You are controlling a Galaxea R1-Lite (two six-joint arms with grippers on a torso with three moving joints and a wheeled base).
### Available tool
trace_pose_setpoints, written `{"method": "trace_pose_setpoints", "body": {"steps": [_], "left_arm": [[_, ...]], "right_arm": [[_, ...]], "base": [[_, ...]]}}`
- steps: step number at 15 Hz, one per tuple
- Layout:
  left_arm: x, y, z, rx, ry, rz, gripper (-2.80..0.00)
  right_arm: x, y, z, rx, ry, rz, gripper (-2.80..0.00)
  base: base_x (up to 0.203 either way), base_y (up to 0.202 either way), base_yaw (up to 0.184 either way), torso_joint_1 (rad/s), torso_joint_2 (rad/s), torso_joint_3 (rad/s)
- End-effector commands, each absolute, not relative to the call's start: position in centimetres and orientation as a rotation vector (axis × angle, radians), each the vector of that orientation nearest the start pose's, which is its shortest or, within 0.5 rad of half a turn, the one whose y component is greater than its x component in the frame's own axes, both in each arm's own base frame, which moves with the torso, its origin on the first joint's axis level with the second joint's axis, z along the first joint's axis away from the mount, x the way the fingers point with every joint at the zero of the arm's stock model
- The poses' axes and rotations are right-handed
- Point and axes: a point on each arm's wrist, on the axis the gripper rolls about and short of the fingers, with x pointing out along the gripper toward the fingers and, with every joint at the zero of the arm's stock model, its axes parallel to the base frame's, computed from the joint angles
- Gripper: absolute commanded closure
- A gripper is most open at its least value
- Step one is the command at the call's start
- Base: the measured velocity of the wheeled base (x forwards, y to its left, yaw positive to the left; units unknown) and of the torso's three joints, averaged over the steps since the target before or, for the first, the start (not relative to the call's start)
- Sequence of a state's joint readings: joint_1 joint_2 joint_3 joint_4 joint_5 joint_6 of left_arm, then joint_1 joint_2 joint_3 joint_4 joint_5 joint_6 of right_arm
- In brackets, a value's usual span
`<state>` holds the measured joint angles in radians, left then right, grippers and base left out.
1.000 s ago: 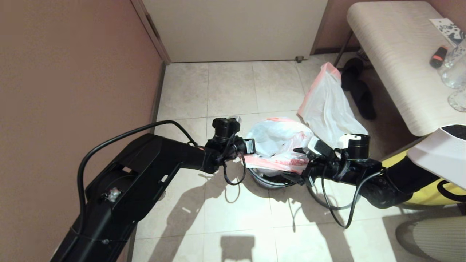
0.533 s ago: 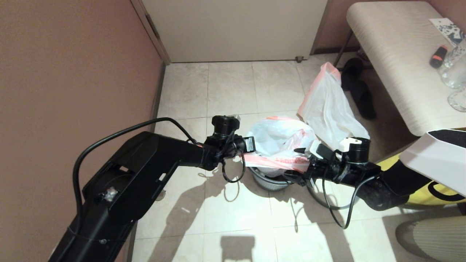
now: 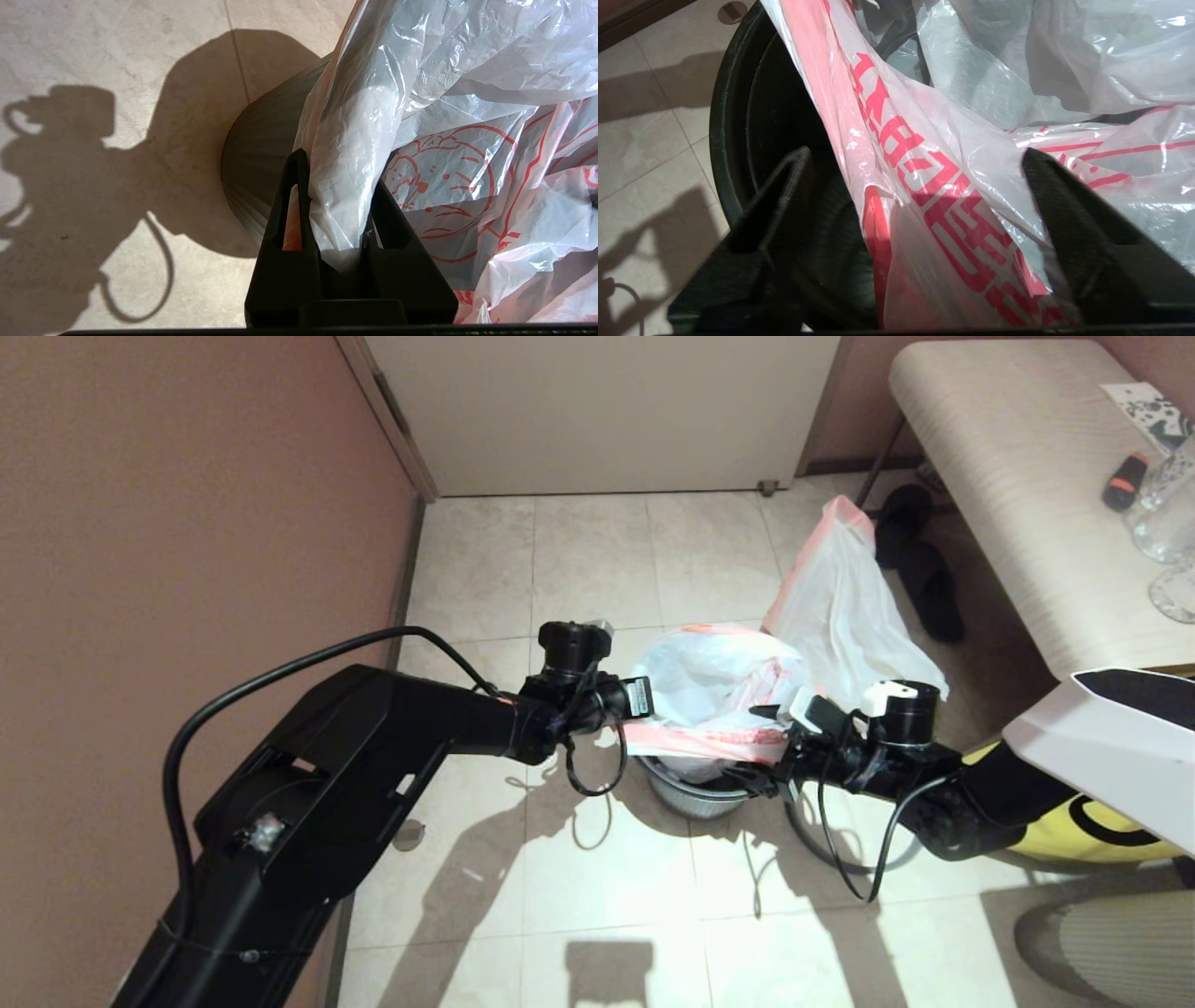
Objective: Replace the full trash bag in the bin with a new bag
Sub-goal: Put the new garbage bag on the trash can
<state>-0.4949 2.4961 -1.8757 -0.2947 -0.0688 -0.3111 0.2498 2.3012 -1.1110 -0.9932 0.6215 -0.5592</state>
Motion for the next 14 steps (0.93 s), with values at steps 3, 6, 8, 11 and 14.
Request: {"method": "trace_pose_setpoints", "body": {"steps": [3, 6, 8, 11, 14], "left_arm": [[45.8, -24.9, 11.4, -0.238, 0.395, -0.509, 0.00], [45.8, -24.8, 11.7, -0.239, 0.388, -0.508, 0.00], [45.7, -24.8, 11.8, -0.241, 0.388, -0.510, 0.00], [45.9, -24.9, 11.4, -0.248, 0.394, -0.505, 0.00], [46.2, -25.0, 10.8, -0.248, 0.397, -0.497, 0.00]], "right_arm": [[41.6, 12.3, 6.6, -0.479, -0.031, 0.918, 0.00], [41.7, 12.4, 6.8, -0.477, -0.028, 0.921, 0.00], [41.7, 12.4, 6.9, -0.476, -0.031, 0.921, 0.00], [40.8, 12.4, 7.9, -0.457, -0.016, 0.927, 0.00], [38.8, 12.5, 9.2, -0.435, 0.037, 0.949, 0.00]], "base": [[0.000, 0.000, 0.000, 0.000, 0.00, 0.000], [0.000, 0.000, 0.000, 0.000, 0.00, 0.000], [0.000, 0.000, 0.000, 0.000, 0.00, 0.000], [0.000, 0.000, 0.000, 0.000, 0.00, 0.000], [0.000, 0.000, 0.000, 0.000, 0.00, 0.000]]}}
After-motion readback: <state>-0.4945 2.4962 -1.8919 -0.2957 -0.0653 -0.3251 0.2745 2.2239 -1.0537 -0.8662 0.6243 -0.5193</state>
